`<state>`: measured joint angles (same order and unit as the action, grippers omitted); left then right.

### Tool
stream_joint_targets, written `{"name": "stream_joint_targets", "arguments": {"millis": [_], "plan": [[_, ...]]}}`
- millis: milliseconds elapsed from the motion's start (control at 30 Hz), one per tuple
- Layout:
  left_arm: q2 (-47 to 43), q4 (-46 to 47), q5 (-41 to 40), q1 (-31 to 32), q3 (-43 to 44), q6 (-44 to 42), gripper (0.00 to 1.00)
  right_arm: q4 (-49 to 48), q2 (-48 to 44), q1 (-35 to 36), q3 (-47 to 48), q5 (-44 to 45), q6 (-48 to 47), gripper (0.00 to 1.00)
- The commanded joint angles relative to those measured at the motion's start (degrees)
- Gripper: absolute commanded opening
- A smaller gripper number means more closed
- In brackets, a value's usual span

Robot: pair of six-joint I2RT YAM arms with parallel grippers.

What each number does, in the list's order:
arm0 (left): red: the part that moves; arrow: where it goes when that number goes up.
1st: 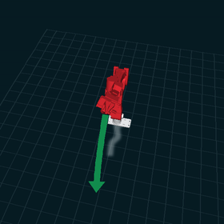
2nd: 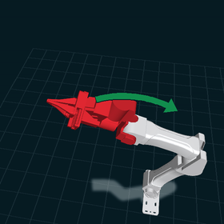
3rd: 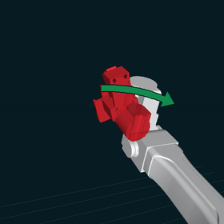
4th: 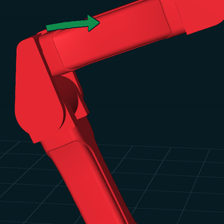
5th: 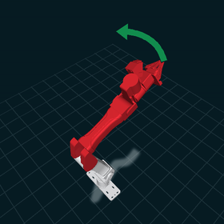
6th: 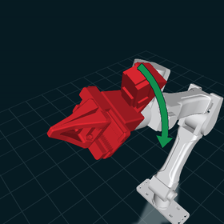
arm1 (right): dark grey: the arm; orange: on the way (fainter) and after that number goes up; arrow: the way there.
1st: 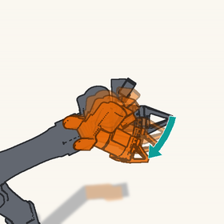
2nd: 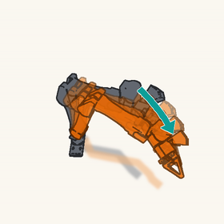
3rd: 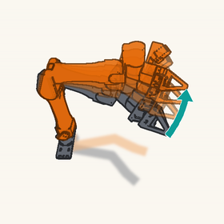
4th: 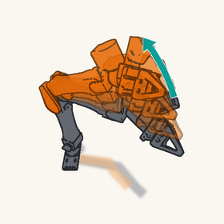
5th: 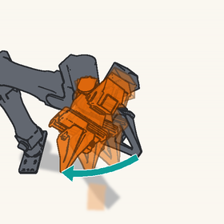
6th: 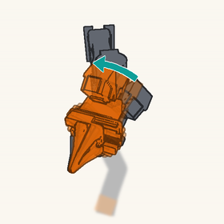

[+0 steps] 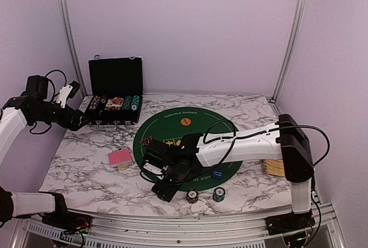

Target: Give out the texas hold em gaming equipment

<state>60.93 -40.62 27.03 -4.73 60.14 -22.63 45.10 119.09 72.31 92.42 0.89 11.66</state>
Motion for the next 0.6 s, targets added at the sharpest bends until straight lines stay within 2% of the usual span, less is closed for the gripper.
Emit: {"name": "stream_joint_targets", "arguments": {"millis": [0,200,467,567], "plan": [[-0.6,-1.5,1.0,-0.3,1.3,-0.6,0.99,0.1,1.1,0.5,2.1,-0.1,-0.8,0.74],[-0.5,-1.4,0.9,-0.2,1.6,-0.7,0.99,0.0,1.3,0.5,2.2,-0.3,-0.7,0.66],[-0.6,-1.6,0.8,-0.2,1.6,-1.0,0.99,0.4,1.1,0.5,2.3,-0.3,-0.7,0.44],[-0.7,-1.6,0.8,-0.3,1.6,-1.1,0.99,1.1,0.6,0.3,2.9,0.3,-0.7,0.39]]}}
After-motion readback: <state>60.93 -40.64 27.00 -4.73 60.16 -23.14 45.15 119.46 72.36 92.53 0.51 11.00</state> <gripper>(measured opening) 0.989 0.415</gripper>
